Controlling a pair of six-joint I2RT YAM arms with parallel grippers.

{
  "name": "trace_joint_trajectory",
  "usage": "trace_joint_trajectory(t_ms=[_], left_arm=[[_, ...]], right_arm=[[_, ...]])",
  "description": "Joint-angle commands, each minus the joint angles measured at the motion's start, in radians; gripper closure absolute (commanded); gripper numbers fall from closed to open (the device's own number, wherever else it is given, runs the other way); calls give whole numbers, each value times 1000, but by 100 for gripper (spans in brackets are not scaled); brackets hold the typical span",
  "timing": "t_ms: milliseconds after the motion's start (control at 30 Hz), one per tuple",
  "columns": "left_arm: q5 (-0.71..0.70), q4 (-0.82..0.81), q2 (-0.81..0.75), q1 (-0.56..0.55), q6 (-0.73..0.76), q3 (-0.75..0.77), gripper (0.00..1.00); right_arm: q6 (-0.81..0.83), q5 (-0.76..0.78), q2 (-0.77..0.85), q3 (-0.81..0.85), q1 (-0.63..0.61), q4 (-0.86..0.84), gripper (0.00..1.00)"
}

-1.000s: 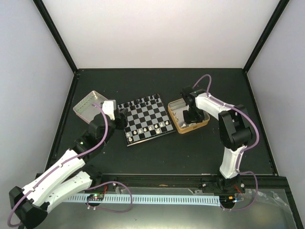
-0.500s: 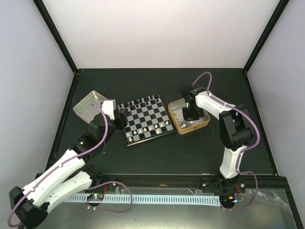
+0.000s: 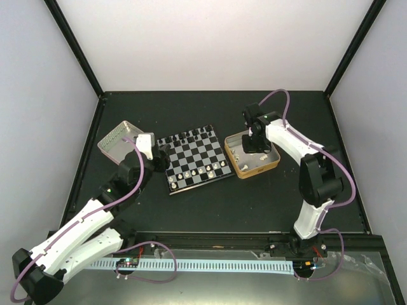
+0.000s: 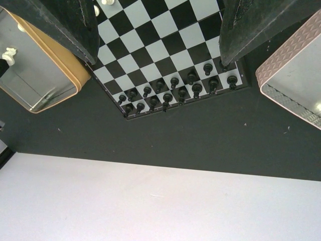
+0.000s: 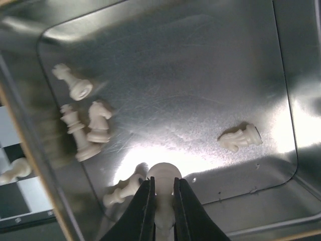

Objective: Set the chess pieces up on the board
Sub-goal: Pick up the chess piece from the storage box, then place the chess piece on the chessboard.

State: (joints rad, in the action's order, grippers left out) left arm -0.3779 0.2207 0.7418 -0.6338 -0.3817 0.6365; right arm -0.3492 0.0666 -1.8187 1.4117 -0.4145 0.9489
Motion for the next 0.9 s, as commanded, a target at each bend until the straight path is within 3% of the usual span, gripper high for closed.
trace_joint_trajectory(t_ms=[0, 500, 867], left_arm=[[-8, -8, -5, 9, 0, 26, 33], [-10, 9, -80, 10, -23, 20, 33], [4, 15, -88, 9, -27, 15, 33]], right_arm=[[-20, -72, 74, 32, -20, 13, 97], [-84, -69, -6, 63, -306, 55, 95], [-114, -30, -141, 105, -338, 7, 93]])
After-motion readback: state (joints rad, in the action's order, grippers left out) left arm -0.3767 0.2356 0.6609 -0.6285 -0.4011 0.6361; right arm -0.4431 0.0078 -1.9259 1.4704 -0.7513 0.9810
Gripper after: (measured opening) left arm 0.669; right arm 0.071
